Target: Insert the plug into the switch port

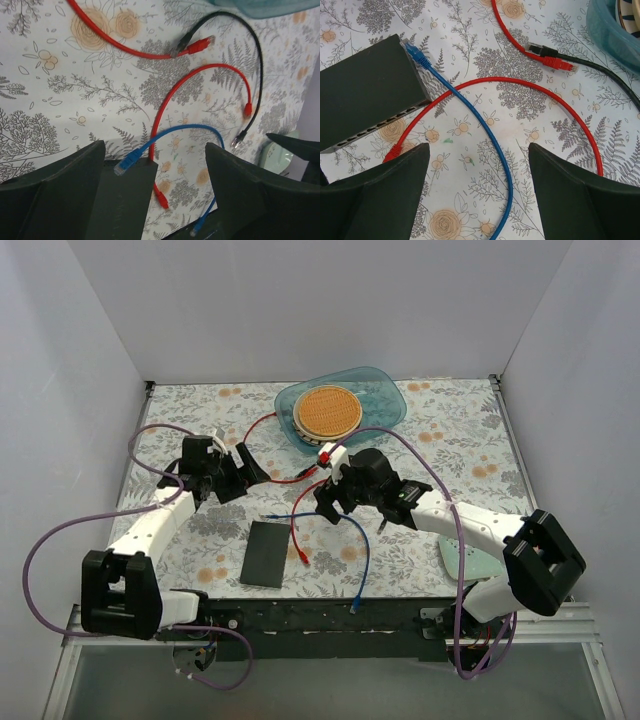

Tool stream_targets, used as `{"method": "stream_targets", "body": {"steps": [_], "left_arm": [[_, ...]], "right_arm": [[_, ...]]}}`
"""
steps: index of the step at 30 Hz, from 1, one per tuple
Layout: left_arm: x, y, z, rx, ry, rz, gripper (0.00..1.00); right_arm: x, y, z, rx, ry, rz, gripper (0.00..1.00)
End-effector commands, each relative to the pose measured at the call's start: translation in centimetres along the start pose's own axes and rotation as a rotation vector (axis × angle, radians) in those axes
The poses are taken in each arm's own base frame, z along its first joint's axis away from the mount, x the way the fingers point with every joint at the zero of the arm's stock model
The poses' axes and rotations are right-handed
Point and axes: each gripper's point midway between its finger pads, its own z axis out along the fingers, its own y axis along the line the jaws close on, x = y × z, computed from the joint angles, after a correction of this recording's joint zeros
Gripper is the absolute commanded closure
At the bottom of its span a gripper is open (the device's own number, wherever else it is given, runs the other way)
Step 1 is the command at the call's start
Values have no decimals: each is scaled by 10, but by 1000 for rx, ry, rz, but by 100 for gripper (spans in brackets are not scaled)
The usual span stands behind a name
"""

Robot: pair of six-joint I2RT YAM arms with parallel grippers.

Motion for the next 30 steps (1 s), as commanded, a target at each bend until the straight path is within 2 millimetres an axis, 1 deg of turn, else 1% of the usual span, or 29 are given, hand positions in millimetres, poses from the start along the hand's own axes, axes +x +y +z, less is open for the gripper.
{"method": "stream_targets", "body": {"steps": [1,2,3,4,5,13,17,20,23,27,28,30], "left_arm": [[25,6,11,-18,107,-4,27],[27,7,13,-13,113,-2,32],[33,11,17,-22,134,-3,36],[36,11,19,-22,146,2,42],[38,11,20,-22,154,6,44],[65,29,34,-77,230,26,44],[73,25,35,-55,253,35,53],[76,23,34,-49,256,44,54],[80,24,34,-54,270,46,56],[81,23,37,-52,283,50,75],[81,23,37,-50,289,51,85],[79,19,39,-44,292,53,92]], "right_arm": [[-33,5,2,-26,-92,-25,13],[-32,6,2,-28,-87,-23,13],[-32,6,3,-28,-87,-23,13],[-33,5,2,-25,-90,-22,13],[-31,5,2,-23,-87,-21,13],[-30,3,0,-10,-83,-20,13],[-28,3,0,-7,-77,-19,13],[-28,3,0,-4,-77,-21,13],[-26,2,0,1,-72,-23,13],[-25,1,2,2,-68,-23,13],[-26,1,2,2,-69,-25,13],[-26,1,1,5,-67,-25,13]]}}
